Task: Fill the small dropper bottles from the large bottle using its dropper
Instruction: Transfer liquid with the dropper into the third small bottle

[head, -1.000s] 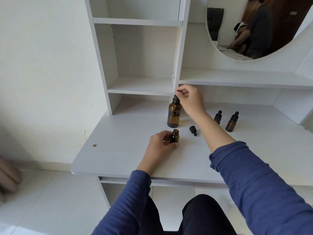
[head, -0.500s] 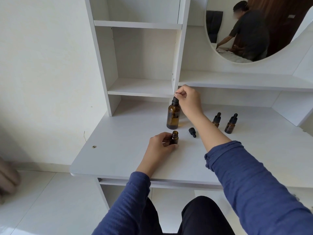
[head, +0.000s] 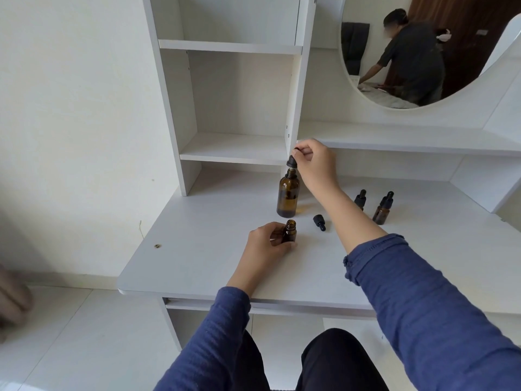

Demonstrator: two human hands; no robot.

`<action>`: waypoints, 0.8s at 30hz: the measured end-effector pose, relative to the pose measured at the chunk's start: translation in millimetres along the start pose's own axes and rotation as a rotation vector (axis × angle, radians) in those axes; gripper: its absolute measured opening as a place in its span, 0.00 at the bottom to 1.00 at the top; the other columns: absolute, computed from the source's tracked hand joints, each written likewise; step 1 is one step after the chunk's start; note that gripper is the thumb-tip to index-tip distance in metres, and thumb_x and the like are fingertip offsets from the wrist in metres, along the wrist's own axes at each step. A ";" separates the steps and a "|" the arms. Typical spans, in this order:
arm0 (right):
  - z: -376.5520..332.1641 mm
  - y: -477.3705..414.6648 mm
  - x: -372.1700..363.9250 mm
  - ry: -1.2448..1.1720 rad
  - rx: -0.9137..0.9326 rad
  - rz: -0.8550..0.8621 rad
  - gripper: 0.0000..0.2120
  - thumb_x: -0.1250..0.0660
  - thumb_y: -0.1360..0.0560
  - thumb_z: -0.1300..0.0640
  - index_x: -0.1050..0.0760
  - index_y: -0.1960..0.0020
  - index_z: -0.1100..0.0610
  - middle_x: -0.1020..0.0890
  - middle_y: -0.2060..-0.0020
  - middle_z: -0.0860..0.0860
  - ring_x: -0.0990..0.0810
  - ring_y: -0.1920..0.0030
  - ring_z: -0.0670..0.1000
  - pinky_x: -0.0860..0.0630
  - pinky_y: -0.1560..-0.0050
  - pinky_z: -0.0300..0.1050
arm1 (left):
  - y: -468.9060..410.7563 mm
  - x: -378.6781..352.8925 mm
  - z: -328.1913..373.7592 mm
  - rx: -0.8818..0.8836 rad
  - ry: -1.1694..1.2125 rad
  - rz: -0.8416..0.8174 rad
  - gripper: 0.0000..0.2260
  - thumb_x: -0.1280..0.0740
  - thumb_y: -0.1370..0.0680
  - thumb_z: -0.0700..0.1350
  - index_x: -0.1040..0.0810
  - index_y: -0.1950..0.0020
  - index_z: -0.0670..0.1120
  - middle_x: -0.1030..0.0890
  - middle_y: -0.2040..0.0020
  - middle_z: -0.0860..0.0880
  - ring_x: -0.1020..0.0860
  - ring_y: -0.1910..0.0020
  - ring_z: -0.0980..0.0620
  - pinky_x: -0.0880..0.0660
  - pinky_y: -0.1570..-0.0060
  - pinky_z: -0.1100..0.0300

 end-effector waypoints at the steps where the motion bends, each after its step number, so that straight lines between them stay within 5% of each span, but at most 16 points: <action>1: -4.0 -1.9 2.0 -0.007 0.016 0.024 0.04 0.36 0.26 0.64 0.22 0.54 0.62 0.18 0.58 0.56 0.24 0.60 0.47 0.30 0.60 0.28 | 0.3 0.0 0.3 0.001 0.009 0.000 0.11 0.29 0.29 0.37 0.21 0.48 0.44 0.20 0.56 0.52 0.22 0.59 0.59 0.26 0.56 0.77; 11: -51.2 -14.2 37.7 -0.103 0.240 0.225 0.05 0.36 0.27 0.66 0.22 0.55 0.65 0.18 0.60 0.55 0.24 0.63 0.43 0.29 0.59 0.25 | 3.6 -0.2 2.9 0.002 0.044 -0.008 0.10 0.29 0.29 0.36 0.21 0.51 0.46 0.20 0.60 0.58 0.22 0.65 0.68 0.29 0.61 0.79; 15: -61.4 -9.5 52.2 -0.137 0.299 0.275 0.04 0.36 0.27 0.65 0.22 0.55 0.64 0.21 0.62 0.51 0.24 0.64 0.37 0.28 0.59 0.26 | 3.7 -0.3 1.9 -0.004 0.044 0.003 0.10 0.28 0.29 0.36 0.21 0.49 0.44 0.19 0.58 0.55 0.22 0.61 0.65 0.28 0.59 0.78; 24: -43.9 32.0 48.5 -0.110 0.302 0.142 0.04 0.36 0.28 0.66 0.23 0.58 0.64 0.19 0.64 0.55 0.23 0.63 0.47 0.25 0.60 0.37 | 2.9 -1.5 -0.2 -0.014 0.034 0.033 0.10 0.28 0.30 0.36 0.20 0.50 0.43 0.17 0.55 0.49 0.20 0.57 0.55 0.27 0.58 0.77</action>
Point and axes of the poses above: each hand's wrist, its own y-axis away from the middle knuckle, its own x-axis out of the back of the hand, z = x × y, the point moved 4 cm from there along -y, towards the middle knuckle
